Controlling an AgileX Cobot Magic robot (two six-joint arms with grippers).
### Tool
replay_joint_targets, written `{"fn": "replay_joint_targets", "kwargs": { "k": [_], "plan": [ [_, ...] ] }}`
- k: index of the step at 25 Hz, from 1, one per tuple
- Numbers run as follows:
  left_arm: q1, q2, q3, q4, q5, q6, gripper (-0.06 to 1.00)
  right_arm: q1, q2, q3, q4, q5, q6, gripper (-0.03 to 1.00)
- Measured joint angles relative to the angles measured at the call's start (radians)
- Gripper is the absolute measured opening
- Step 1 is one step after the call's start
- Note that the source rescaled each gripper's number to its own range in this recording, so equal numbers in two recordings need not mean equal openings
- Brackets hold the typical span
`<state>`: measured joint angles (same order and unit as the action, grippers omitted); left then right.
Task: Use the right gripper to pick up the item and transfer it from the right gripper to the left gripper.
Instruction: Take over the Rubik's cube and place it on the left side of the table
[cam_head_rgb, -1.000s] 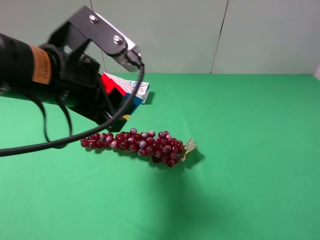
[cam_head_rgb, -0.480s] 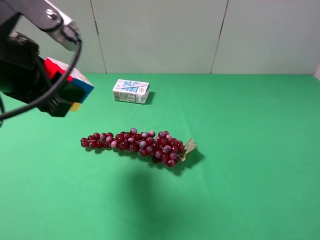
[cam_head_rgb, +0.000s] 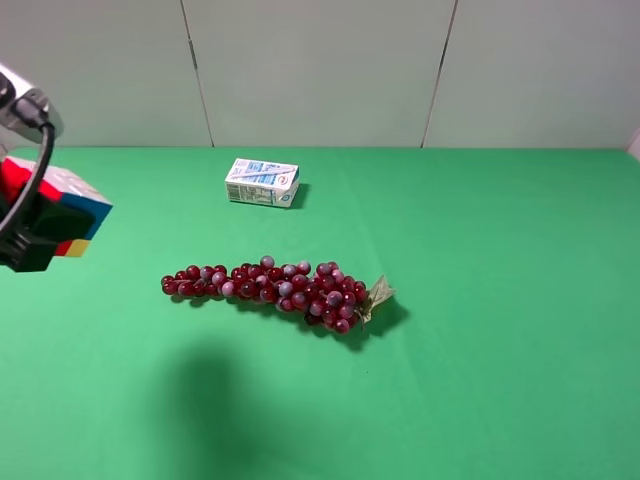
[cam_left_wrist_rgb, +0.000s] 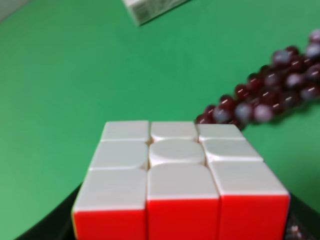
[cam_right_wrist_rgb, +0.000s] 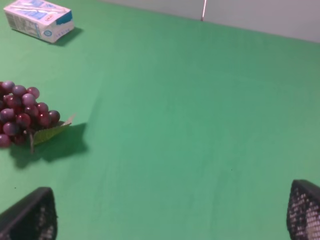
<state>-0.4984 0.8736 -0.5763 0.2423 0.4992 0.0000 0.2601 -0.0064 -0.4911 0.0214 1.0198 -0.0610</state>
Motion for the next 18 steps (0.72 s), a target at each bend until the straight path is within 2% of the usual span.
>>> {"fn": "replay_joint_targets", "kwargs": {
  "k": [3, 8, 18],
  "plan": [
    [0.068, 0.001, 0.027, 0.000, -0.037, 0.000, 0.00, 0.000, 0.000, 0.000, 0.000, 0.000, 0.000, 1.00],
    [0.135, 0.016, 0.054, -0.002, -0.151, 0.010, 0.00, 0.000, 0.000, 0.000, 0.000, -0.001, 0.000, 1.00],
    [0.146, 0.260, 0.055, -0.002, -0.342, -0.006, 0.00, 0.000, 0.000, 0.000, 0.000, -0.001, 0.000, 1.00]
  ]
}}
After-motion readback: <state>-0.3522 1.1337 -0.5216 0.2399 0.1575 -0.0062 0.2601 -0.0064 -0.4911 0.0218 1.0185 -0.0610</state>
